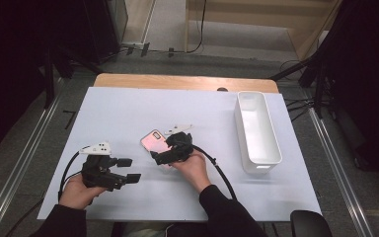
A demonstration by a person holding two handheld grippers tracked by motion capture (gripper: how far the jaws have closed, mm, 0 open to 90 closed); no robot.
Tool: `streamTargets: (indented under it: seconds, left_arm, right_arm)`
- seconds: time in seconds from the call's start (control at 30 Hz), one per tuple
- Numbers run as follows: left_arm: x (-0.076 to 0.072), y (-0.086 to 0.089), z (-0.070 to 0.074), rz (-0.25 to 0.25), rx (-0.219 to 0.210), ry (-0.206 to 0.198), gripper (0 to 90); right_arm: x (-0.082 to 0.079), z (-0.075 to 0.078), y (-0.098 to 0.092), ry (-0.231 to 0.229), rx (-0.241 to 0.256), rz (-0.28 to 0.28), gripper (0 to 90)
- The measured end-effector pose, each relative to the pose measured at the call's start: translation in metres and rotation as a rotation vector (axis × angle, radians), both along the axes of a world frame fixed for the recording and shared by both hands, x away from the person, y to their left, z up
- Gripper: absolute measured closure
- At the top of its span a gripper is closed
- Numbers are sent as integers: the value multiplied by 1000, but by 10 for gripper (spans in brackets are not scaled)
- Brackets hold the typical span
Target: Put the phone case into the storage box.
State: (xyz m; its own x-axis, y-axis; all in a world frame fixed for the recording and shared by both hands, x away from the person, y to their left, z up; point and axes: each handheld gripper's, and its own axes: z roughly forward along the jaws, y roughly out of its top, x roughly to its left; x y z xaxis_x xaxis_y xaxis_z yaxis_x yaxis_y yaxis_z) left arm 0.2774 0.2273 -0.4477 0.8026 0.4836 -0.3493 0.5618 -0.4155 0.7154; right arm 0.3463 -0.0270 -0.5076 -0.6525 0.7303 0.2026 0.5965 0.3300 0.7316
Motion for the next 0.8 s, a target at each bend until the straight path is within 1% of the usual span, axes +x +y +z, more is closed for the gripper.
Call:
streamTargets:
  seconds: [0.03,0.23,0.3,0.43,0.6,0.63,0.67,0.7,0.73,0.77,0.8]
  left_arm:
    - [0,0,0,0,0,0,245]
    - [0,0,0,0,2,2,245]
    - [0,0,0,0,3,2,245]
    - [0,0,0,-1,7,4,245]
    - [0,0,0,0,7,3,245]
    - [0,0,0,-1,6,4,245]
    - [0,0,0,-1,6,4,245]
    - [0,0,0,-1,6,4,245]
    - [0,0,0,-2,5,4,245]
    - [0,0,0,-2,4,3,245]
    - [0,0,0,-2,4,3,245]
  right_arm:
    - [-1,-1,0,-1,-9,1,0]
    - [-2,-4,3,3,-20,2,0]
    - [-2,-5,3,-5,-31,6,0]
    - [-3,-7,4,5,-52,6,0]
    - [-3,-9,6,2,-62,12,0]
    - [-3,-9,5,-2,-59,20,43]
    - [-3,-9,5,-2,-59,20,43]
    - [-4,-9,7,-6,-70,20,43]
    - [-4,-9,7,-6,-70,20,43]
    - [-5,-9,8,-13,-84,20,43]
    - [-5,-9,8,-13,-84,20,43]
